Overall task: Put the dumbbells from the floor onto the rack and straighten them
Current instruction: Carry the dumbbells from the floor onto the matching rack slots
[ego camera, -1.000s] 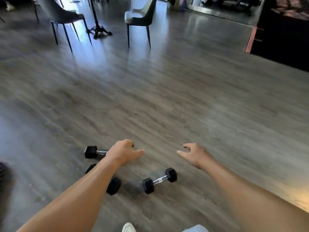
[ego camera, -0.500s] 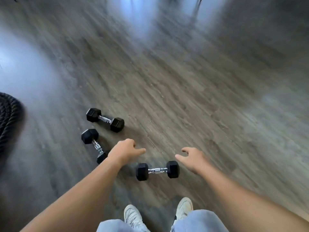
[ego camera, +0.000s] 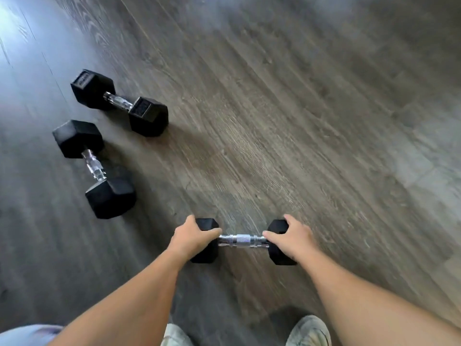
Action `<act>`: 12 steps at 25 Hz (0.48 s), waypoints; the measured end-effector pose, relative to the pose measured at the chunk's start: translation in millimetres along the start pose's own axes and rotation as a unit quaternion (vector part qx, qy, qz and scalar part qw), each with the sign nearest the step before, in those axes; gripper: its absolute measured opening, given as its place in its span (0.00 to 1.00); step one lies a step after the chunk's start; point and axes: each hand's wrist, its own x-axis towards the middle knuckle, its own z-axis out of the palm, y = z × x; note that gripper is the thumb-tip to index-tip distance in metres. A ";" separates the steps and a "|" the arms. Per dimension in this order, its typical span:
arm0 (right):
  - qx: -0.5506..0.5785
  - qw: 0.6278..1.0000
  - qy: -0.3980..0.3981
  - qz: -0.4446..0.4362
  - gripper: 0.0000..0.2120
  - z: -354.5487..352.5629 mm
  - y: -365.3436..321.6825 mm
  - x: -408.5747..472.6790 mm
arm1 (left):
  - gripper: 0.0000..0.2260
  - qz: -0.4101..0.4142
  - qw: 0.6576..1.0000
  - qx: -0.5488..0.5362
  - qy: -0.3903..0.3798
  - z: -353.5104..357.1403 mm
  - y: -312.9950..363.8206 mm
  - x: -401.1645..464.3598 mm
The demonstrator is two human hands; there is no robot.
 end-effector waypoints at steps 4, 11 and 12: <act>-0.042 0.998 0.035 -0.043 0.37 8.0 8.5 19.4 | 0.27 0.017 0.999 -0.033 0.023 14.5 -7.8 18.3; -0.040 0.996 0.038 -0.072 0.20 5.2 10.1 17.8 | 0.24 0.017 0.996 -0.070 0.045 19.9 -12.7 20.1; -0.033 0.996 0.043 -0.076 0.20 4.0 7.7 11.6 | 0.25 0.013 0.995 -0.083 0.052 14.7 -12.9 14.2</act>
